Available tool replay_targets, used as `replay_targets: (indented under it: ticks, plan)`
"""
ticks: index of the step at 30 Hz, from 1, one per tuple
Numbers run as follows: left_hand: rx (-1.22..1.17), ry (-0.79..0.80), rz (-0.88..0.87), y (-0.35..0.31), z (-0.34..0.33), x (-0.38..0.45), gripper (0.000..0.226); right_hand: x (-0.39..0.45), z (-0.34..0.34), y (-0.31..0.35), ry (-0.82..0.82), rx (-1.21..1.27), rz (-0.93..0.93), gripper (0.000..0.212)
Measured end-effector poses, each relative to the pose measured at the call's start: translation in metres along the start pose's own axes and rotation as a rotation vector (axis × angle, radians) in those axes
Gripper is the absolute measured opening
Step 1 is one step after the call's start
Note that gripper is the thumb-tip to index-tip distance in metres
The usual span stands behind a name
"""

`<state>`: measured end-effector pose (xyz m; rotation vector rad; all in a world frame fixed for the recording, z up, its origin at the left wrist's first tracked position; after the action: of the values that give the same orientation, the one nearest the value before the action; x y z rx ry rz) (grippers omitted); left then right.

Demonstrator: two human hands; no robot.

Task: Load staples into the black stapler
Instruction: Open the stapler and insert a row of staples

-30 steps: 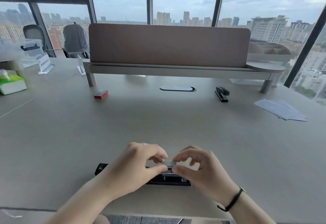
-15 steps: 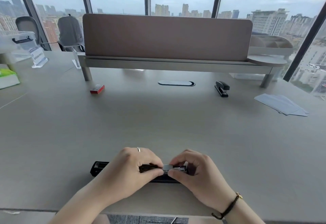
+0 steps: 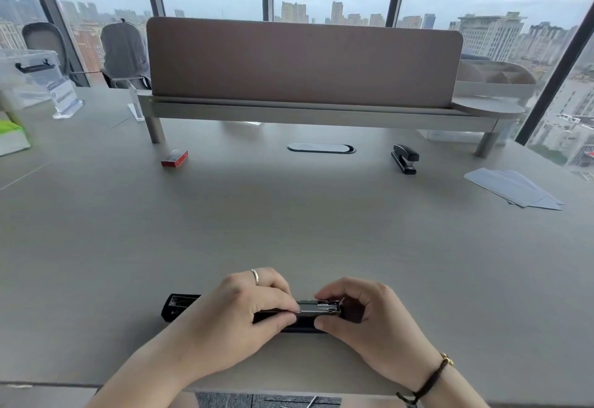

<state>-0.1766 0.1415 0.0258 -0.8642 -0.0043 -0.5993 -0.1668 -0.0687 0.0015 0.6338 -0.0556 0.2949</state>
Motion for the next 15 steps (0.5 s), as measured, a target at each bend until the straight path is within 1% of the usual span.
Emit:
replay_targets:
  ticks: [7, 15]
  plan:
    - [0.089, 0.146, 0.042, -0.01, -0.005, 0.011, 0.025, -0.001, 0.002, -0.006, -0.021, -0.004, -0.018, 0.029]
    - [0.101, 0.175, 0.054, -0.017, -0.005, 0.011, 0.034, -0.001, 0.001, -0.006, -0.021, -0.002, -0.009, 0.027]
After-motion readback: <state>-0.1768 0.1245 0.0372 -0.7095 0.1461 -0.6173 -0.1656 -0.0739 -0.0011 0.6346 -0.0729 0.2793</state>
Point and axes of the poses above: each hand's wrist, its own x-axis towards the middle knuckle, its own z-axis out of the back of the hand, y = z × x, the point moved 3 cm from there along x, towards the middle knuckle, and after that the axes turned 15 degrees about -x, right-handed, at the moved point
